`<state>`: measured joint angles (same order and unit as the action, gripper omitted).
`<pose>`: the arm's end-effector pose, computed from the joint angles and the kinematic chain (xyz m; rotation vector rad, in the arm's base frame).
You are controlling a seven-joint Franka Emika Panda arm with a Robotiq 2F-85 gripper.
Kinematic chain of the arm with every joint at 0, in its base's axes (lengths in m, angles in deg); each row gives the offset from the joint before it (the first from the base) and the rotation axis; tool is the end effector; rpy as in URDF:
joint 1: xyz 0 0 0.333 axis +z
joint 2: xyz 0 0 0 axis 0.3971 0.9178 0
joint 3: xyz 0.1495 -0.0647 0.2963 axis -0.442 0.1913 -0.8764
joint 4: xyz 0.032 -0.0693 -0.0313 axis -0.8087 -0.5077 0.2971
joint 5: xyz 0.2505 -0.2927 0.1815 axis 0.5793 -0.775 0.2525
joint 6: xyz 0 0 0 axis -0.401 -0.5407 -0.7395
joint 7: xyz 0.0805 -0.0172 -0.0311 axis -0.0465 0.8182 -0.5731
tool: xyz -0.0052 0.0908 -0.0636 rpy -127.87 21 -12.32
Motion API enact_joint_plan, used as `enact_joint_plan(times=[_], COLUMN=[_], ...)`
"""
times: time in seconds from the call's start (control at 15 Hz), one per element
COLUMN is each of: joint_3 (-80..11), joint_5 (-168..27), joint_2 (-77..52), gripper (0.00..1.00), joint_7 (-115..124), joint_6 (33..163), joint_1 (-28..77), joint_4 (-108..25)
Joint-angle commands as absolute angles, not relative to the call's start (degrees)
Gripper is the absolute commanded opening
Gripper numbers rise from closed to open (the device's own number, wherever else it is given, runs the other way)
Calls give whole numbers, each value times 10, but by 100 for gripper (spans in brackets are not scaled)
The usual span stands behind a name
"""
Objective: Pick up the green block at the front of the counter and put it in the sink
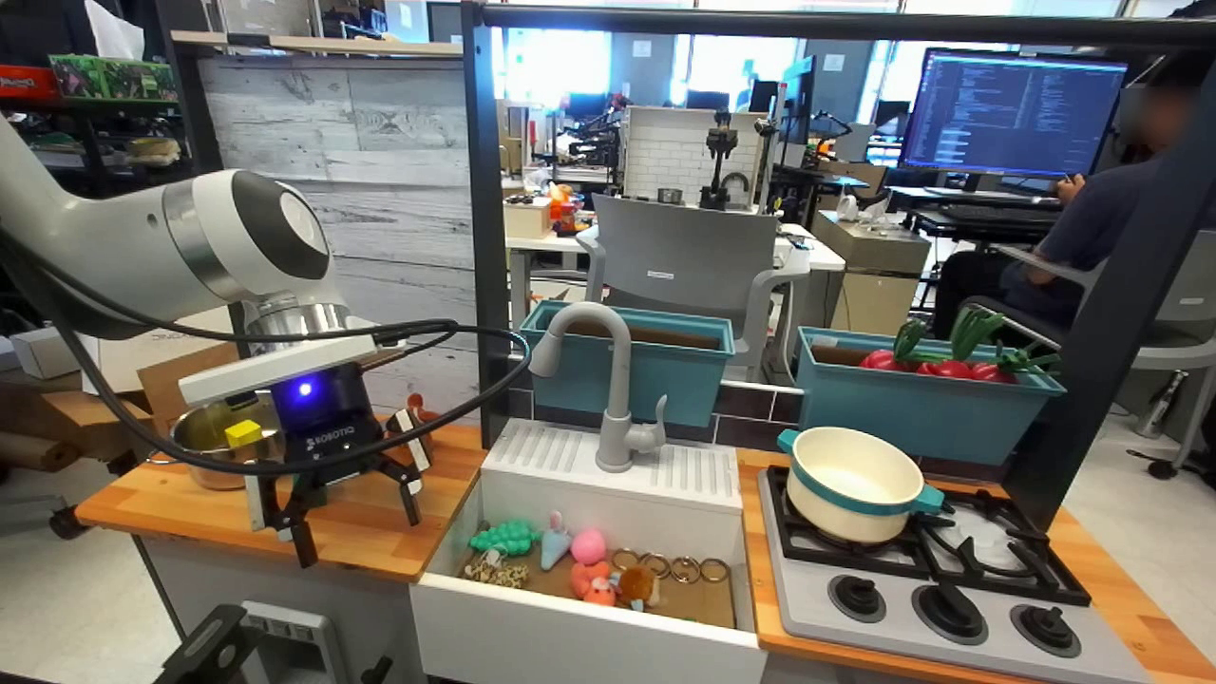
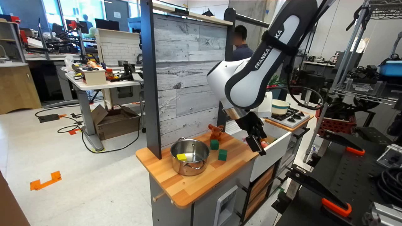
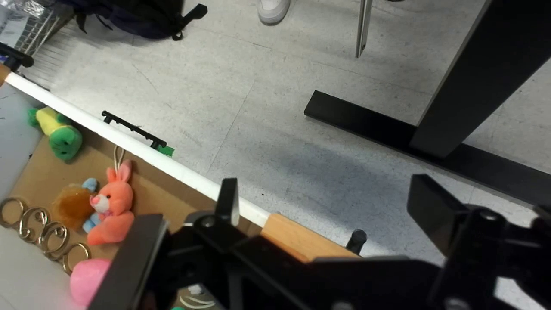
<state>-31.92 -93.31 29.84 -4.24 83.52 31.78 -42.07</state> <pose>0.6243 0.0005 -0.0246 2.5572 0.6117 -0.7641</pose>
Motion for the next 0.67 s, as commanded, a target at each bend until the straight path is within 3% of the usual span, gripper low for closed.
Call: enact_joint_plan(times=[0.0,0.4,0.6], joint_3=[-323,-326,-320], joint_5=[-936,-937,-942], joint_2=[300,298,266], gripper=[100,100,100], joint_7=[-41,-47,6], joint_6=[832,851,967], joint_1=[315,310,315], joint_4=[-417,-422,-468])
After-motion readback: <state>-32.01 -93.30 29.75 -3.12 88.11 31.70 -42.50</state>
